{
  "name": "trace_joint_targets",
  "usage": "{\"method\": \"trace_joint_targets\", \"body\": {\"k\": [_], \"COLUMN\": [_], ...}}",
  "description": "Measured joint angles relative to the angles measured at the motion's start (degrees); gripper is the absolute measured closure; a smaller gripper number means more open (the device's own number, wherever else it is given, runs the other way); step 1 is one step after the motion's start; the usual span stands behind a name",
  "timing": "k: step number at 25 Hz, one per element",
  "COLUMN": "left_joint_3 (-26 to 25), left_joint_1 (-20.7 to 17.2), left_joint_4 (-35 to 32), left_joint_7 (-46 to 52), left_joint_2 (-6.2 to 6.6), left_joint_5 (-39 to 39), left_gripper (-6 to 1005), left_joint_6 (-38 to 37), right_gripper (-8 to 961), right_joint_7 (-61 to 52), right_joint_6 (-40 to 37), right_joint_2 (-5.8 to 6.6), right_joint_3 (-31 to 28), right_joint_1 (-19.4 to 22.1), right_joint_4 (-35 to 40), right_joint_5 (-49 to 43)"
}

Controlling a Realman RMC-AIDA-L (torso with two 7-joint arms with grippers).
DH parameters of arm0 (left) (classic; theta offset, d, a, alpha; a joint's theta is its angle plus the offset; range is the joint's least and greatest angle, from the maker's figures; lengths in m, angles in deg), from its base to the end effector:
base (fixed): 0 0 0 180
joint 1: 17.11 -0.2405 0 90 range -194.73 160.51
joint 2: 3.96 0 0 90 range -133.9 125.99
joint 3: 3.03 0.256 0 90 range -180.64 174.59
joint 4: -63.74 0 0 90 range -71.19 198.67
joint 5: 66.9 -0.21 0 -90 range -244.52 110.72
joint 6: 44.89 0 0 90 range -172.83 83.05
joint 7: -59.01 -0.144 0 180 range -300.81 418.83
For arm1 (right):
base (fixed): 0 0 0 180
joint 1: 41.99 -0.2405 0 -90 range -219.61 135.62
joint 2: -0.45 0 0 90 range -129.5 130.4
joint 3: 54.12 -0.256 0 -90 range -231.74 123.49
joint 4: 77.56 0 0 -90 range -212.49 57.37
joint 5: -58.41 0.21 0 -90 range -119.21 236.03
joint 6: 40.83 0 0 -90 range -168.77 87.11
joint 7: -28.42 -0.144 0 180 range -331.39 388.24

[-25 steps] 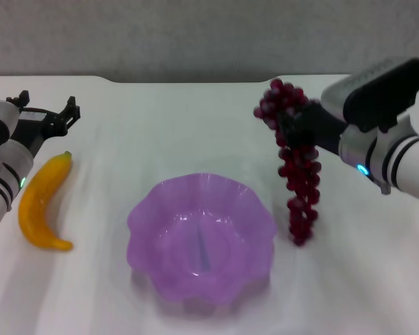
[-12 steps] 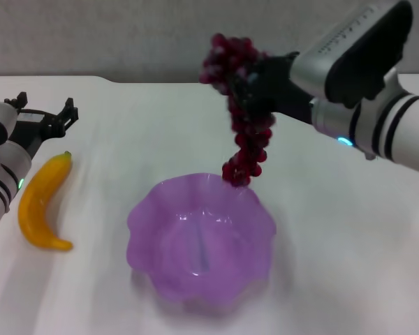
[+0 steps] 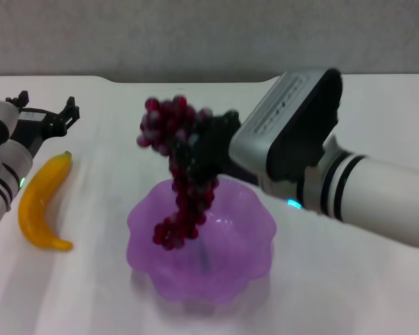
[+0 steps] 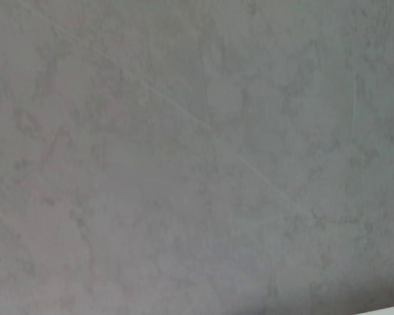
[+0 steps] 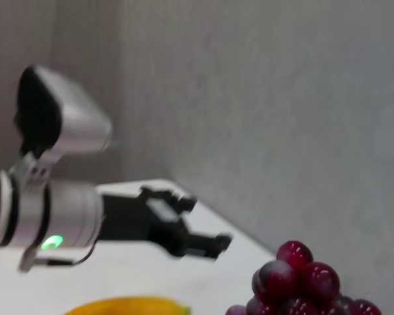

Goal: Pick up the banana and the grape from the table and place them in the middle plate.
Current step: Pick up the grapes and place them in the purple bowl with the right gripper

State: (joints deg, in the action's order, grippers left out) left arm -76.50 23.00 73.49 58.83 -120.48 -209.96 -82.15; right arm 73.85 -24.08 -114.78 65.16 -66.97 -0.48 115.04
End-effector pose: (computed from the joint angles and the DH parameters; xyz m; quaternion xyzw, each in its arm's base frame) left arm -0.3052 0.4316 0.0021 -0.7097 -0.2737 -0.1736 0.6255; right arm 0.1013 0.3499 -0.0864 -0.9305 0.0794 0.1510 0.3241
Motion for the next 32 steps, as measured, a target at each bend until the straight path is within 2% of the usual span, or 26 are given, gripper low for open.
{"method": "trace_joint_targets", "body": {"k": [6, 11, 23, 32], "left_joint_3": [0.0, 0.0, 0.0, 0.0], "left_joint_1": [0.12, 0.21, 0.23, 0.23], "left_joint_4": [0.09, 0.23, 0.3, 0.3], "left_joint_7": [0.05, 0.07, 0.09, 0.09], "left_joint_2": [-0.03, -0.11, -0.12, -0.11], "left_joint_5": [0.08, 0.08, 0.06, 0.06], "left_gripper": [103, 103, 103, 103], "left_joint_6": [-0.01, -0.01, 0.0, 0.0], "right_gripper": [749, 749, 750, 751], "right_joint_7": [-0.05, -0.11, -4.01, -5.51], "right_joint_6": [-2.57, -3.49, -2.17, -0.8], "right_joint_2": [-0.01, -0.1, -0.09, -0.1], "right_joint_3": [2.77, 5.97, 5.72, 5.58], "right_joint_1": [-1.12, -4.63, -7.29, -9.68], "right_joint_4": [-7.42, -13.56, -22.27, -24.95], "right_joint_5": [4.9, 9.51, 11.8, 11.84]}}
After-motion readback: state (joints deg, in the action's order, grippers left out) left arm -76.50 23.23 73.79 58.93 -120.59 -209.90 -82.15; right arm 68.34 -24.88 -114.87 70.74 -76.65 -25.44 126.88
